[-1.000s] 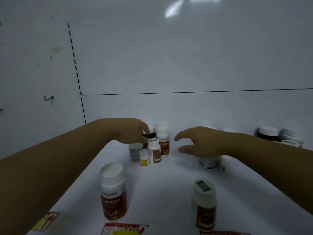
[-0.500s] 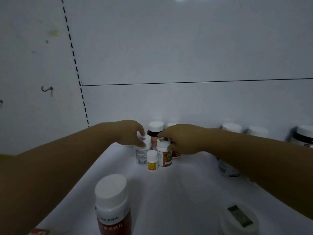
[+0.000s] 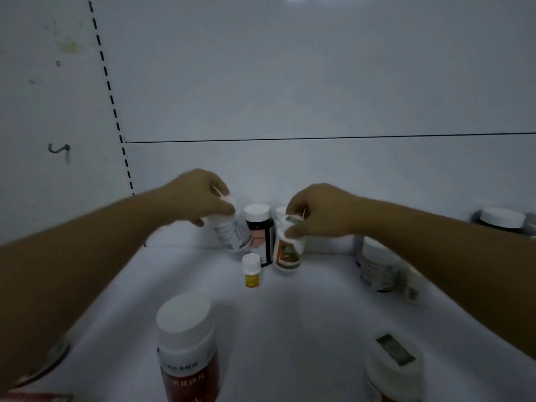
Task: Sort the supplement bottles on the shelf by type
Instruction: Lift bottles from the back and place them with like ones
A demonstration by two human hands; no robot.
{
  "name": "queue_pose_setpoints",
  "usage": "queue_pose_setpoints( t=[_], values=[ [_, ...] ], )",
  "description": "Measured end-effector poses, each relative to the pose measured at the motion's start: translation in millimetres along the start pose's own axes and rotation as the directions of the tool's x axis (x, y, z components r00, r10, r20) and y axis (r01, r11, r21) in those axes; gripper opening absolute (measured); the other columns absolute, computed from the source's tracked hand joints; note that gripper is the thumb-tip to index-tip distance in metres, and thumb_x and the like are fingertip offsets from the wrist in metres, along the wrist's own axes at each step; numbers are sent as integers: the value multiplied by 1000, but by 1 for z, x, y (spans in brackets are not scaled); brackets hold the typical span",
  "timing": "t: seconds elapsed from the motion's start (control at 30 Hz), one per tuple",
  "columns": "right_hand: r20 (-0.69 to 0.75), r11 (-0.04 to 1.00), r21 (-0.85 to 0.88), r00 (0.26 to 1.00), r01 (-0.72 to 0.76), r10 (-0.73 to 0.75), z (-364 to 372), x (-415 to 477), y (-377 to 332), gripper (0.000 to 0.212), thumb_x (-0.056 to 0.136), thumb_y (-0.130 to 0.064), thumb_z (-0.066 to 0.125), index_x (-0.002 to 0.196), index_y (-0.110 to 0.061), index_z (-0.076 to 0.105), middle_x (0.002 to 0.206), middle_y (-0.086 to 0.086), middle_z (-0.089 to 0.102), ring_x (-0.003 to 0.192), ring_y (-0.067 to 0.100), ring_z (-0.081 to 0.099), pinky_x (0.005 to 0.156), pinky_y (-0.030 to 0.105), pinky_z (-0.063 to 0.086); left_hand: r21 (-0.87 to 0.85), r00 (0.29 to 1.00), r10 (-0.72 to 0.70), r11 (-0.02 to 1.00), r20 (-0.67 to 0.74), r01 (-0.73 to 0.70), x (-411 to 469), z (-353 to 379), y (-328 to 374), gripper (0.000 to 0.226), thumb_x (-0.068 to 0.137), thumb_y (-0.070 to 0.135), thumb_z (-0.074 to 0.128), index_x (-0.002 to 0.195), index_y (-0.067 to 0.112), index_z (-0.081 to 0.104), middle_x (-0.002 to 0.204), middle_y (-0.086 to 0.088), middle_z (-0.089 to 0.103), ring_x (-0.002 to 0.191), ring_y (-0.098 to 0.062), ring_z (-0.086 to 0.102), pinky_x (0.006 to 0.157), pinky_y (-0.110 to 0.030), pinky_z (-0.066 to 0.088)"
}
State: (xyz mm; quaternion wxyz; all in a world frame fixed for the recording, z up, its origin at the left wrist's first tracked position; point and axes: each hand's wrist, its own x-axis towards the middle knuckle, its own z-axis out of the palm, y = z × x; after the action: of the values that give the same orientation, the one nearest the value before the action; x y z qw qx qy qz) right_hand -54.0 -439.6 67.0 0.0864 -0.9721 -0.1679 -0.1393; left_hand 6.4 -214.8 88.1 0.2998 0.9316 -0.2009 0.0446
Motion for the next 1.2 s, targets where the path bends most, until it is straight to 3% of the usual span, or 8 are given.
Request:
queue_pose_setpoints(
  t=[0.17,0.37,0.47,0.63,0.8,0.87,1.03,1.2],
  values=[
    [-18,898,431,994,-92,111,-57,-54,-7,26,78,-34,69,97,-17,72,89,-7,71,71,3,67,58,14,53,-281,942,272,936,197,-211,-33,-42,40,33,74,2,69,89,31,70,100,4,73,86,-14,71,59,-18,55],
    [-43,867,483,986,-121,162,-82,-116,-24,21,76,-31,69,94,-21,72,88,-6,74,76,5,69,61,16,53,-328,777,465,879,424,-347,-57,-24,90,46,56,7,71,93,35,72,108,11,72,102,-13,67,83,-33,52],
    [-40,891,427,981,-154,188,-91,-146,-23,23,76,-33,69,96,-21,71,88,-7,74,77,7,69,66,20,56,-339,739,512,856,439,-391,-67,-12,101,48,55,4,71,92,35,73,108,11,71,102,-12,67,81,-29,56],
    [-3,870,444,971,-214,241,-98,-183,-4,24,75,-31,70,96,-18,71,84,-6,74,76,9,70,66,20,56,-410,745,505,849,437,-334,-84,-15,106,52,49,-3,72,93,25,73,109,2,72,103,-20,67,75,-23,56],
    [151,961,177,971,-212,186,-75,-197,6,33,71,-42,70,100,-26,68,93,-10,69,82,7,66,76,27,55,-452,759,481,848,439,-275,-99,-10,111,60,48,-20,69,97,15,71,111,-8,71,106,-29,64,78,-30,57],
    [196,978,120,970,-170,144,-62,-197,8,36,72,-46,68,103,-27,66,96,-12,67,84,5,62,80,28,53,-464,766,458,854,451,-237,-105,-5,116,52,54,-15,63,96,15,72,112,-11,70,106,-30,64,77,-29,57],
    [275,975,185,959,-127,73,-35,-201,17,35,73,-46,69,103,-29,61,93,-16,62,84,2,58,71,18,48,-442,774,428,871,466,-216,-114,8,136,50,56,-13,66,98,14,72,111,-13,70,104,-31,65,78,-30,57],
    [292,968,234,956,-93,21,-29,-207,27,64,78,-47,64,133,-27,40,129,-7,53,103,8,52,76,16,42,-396,804,401,890,439,-228,-121,23,172,46,58,-5,65,98,17,71,110,-10,71,103,-29,66,82,-34,56]
  ],
)
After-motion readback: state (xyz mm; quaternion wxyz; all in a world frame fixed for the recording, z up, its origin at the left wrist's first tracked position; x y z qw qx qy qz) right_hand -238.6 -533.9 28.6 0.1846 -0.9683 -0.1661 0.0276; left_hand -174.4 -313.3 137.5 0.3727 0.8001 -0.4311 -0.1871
